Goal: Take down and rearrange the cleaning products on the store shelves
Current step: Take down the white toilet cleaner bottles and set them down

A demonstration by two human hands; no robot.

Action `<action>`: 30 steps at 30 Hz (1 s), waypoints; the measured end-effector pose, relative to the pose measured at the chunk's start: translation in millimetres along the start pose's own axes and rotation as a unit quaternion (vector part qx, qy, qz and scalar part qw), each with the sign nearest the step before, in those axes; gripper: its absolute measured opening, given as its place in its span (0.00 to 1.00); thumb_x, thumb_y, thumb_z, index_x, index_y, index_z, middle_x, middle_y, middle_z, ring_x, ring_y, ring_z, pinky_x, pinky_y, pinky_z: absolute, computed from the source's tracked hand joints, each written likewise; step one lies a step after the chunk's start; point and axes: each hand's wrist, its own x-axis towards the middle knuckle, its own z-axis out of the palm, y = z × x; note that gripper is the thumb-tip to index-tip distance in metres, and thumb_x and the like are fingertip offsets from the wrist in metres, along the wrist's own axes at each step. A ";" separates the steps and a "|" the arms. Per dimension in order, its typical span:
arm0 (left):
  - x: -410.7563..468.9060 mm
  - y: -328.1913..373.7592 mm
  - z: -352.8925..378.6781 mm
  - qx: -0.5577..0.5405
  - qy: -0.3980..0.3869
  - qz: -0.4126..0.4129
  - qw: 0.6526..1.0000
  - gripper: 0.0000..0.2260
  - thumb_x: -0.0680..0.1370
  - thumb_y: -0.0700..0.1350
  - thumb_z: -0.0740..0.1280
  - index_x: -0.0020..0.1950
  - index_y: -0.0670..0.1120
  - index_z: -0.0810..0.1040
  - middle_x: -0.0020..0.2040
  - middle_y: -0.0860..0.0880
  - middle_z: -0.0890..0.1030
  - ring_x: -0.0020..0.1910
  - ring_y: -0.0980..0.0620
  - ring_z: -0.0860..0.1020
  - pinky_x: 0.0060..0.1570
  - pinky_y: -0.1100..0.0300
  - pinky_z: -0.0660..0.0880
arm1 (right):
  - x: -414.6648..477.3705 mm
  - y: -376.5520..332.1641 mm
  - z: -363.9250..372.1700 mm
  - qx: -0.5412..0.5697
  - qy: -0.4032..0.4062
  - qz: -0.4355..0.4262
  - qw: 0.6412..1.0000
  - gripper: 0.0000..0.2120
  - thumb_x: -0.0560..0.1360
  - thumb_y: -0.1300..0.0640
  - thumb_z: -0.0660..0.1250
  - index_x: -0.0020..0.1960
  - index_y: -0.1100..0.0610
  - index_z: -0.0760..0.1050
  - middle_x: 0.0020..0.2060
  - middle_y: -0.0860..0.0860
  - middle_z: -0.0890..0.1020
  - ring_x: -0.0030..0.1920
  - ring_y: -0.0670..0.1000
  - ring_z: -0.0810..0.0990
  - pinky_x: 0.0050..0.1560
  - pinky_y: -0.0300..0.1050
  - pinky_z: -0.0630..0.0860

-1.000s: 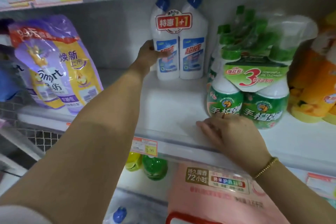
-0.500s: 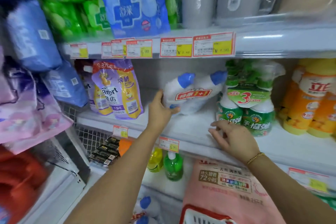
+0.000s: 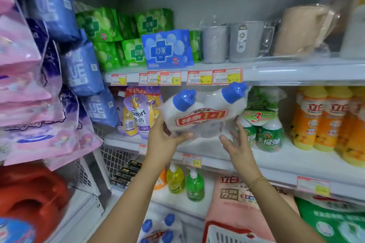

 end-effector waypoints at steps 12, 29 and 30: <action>-47.1 17.6 -9.2 -0.146 0.055 -0.120 0.980 0.18 0.65 0.36 0.78 0.52 0.47 0.79 0.48 0.48 0.85 0.49 0.47 0.84 0.49 0.40 0.80 | -65.1 -63.0 11.0 -0.058 0.006 -0.097 0.994 0.37 0.69 0.50 0.71 0.73 0.42 0.57 0.71 0.47 0.67 0.62 0.40 0.75 0.56 0.43 0.78; -38.3 58.1 -47.0 -0.115 -0.056 0.037 0.991 0.20 0.72 0.49 0.70 0.62 0.47 0.74 0.53 0.62 0.82 0.51 0.69 0.78 0.48 0.74 0.72 | -82.5 -68.7 70.2 -0.078 0.000 -0.201 0.976 0.36 0.65 0.70 0.73 0.67 0.45 0.71 0.64 0.46 0.76 0.60 0.40 0.75 0.49 0.28 0.73; -33.0 53.4 -57.4 -0.093 -0.061 0.036 0.993 0.24 0.73 0.51 0.69 0.67 0.48 0.71 0.60 0.59 0.79 0.54 0.72 0.76 0.50 0.76 0.71 | -85.5 -70.8 65.0 -0.028 -0.046 -0.165 0.985 0.32 0.65 0.69 0.74 0.63 0.46 0.74 0.58 0.48 0.80 0.57 0.47 0.79 0.50 0.35 0.76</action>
